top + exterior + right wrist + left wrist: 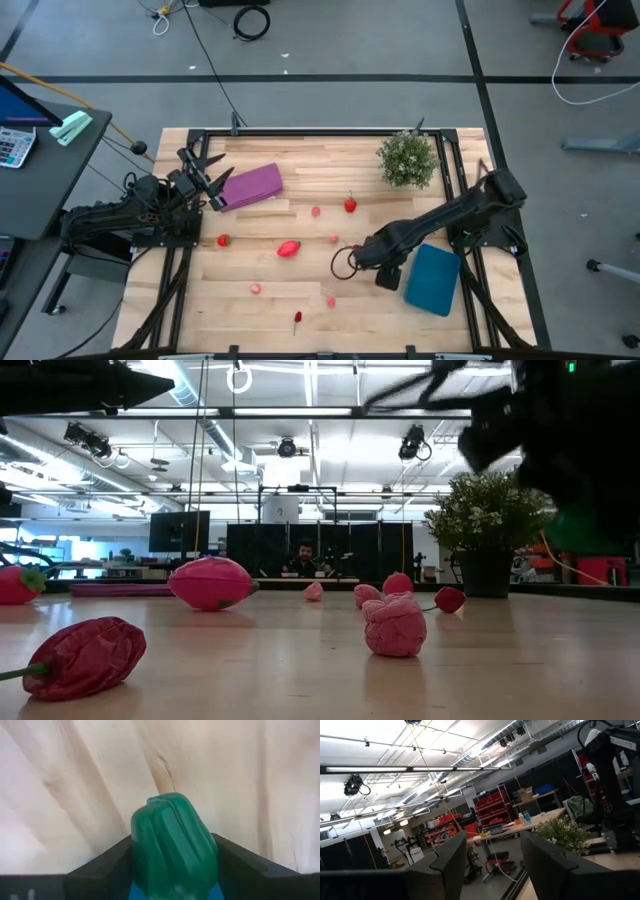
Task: Pick and placing Produce into tupperware
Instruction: Put the green bell pepper into the blue bin
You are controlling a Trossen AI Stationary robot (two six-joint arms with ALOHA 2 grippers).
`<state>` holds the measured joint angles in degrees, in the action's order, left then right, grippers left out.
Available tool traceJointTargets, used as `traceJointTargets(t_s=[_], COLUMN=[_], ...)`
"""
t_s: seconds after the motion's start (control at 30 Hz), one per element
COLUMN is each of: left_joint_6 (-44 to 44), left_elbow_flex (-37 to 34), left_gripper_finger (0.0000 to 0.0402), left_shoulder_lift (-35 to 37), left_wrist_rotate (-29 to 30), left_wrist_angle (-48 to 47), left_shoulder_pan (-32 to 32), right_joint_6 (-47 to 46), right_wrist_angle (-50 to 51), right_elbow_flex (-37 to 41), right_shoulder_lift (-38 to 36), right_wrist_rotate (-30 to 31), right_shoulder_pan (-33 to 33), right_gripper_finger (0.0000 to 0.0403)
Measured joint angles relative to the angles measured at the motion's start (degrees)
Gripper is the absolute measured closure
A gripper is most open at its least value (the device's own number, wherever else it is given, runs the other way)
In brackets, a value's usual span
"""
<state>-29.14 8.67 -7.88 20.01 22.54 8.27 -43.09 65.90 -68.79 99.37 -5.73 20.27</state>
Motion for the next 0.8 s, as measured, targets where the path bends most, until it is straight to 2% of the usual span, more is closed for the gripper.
traceJointTargets(t_s=[0.2,0.4,0.63,0.8], left_joint_6=[0.0,0.0,0.0,1.4], left_elbow_flex=[0.0,0.0,0.0,0.0], left_gripper_finger=[0.0213,0.0213,0.0218,0.0217], left_shoulder_lift=[0.0,0.0,0.0,0.0], left_wrist_rotate=[0.0,0.0,0.0,0.0], left_wrist_angle=[0.0,-0.1,-0.5,-0.6], left_shoulder_pan=[0.0,0.0,0.0,0.0], right_joint_6=[-20.1,-41.9,-47.5,-50.0], right_wrist_angle=[6.1,8.3,11.9,9.6], right_elbow_flex=[-0.2,-0.2,-0.1,2.0], right_shoulder_lift=[-9.4,-16.7,-15.0,-11.9], right_wrist_rotate=[0.0,0.0,0.0,-1.8], right_shoulder_pan=[1.3,6.1,13.8,16.3], right_gripper_finger=[0.0170,0.0163,0.0166,0.0163])
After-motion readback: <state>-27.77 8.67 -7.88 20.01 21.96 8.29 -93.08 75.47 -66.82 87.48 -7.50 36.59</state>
